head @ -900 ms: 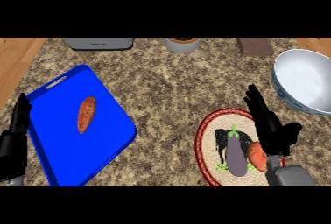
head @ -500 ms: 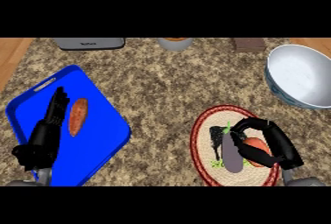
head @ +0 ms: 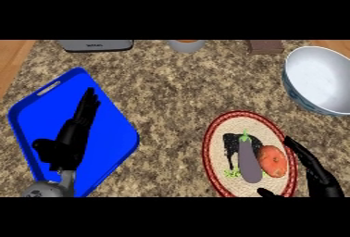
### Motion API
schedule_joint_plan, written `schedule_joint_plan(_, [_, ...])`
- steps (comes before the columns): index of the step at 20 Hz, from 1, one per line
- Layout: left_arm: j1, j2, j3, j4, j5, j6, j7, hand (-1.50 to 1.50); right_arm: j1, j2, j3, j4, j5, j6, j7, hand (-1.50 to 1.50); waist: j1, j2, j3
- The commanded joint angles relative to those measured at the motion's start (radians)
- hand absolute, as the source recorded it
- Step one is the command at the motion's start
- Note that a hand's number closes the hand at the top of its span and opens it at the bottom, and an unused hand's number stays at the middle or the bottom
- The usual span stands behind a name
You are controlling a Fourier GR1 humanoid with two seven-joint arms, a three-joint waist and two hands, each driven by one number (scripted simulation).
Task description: Pick the squash from the placemat and place it in the bowl
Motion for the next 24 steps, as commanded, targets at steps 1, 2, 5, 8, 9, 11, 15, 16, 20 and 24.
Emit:
schedule_joint_plan(1, [-0.052,-0.054,-0.042,-0.018,-0.051,0.043,0.09,0.0,0.109,-0.036,-0.076,-0.131,-0.027,0.001,-0.057,-1.5,0.022,0.003,-0.001])
schedule_joint_plan(2, [-0.103,-0.041,0.004,0.076,-0.033,0.0,0.044,0.0,0.158,-0.036,-0.076,-0.192,-0.006,-0.026,-0.034,-1.5,0.016,0.004,-0.001])
schedule_joint_plan(5, [-0.05,-0.031,0.006,0.03,0.0,-0.035,0.042,0.0,0.132,-0.104,-0.115,-0.299,0.072,-0.091,0.222,-1.5,0.029,0.004,-0.002])
schedule_joint_plan(8, [-0.128,-0.048,0.01,0.05,-0.031,-0.014,0.086,0.0,0.127,-0.172,-0.157,-0.408,0.04,-0.035,0.416,-1.5,0.027,0.005,-0.002])
schedule_joint_plan(9, [-0.077,-0.08,-0.005,0.091,-0.052,-0.008,0.002,0.0,0.171,-0.171,-0.13,-0.442,0.066,-0.023,0.435,-1.5,0.027,0.005,-0.002])
schedule_joint_plan(11, [-0.12,-0.049,0.024,0.062,-0.046,-0.021,0.07,0.0,0.124,-0.211,-0.165,-0.449,0.043,0.019,0.53,-1.5,0.032,0.006,-0.002])
schedule_joint_plan(15, [-0.115,-0.068,0.017,0.049,-0.052,-0.023,0.067,0.0,0.081,-0.262,-0.141,-0.387,0.06,0.084,0.67,-1.5,0.04,0.006,-0.001])
schedule_joint_plan(16, [-0.106,-0.058,0.035,0.093,-0.029,-0.061,0.041,0.0,0.028,-0.281,-0.136,-0.393,0.07,0.087,0.754,-1.5,0.044,0.008,-0.002])
schedule_joint_plan(20, [-0.109,-0.085,0.034,0.09,-0.05,-0.05,0.049,0.0,0.015,-0.281,-0.097,-0.348,0.097,0.149,0.82,-1.5,0.039,0.006,-0.001])
schedule_joint_plan(24, [-0.085,-0.079,0.048,0.07,-0.068,-0.078,0.03,0.0,-0.05,-0.241,-0.053,-0.229,0.161,0.185,0.812,-1.5,0.042,0.006,-0.001])
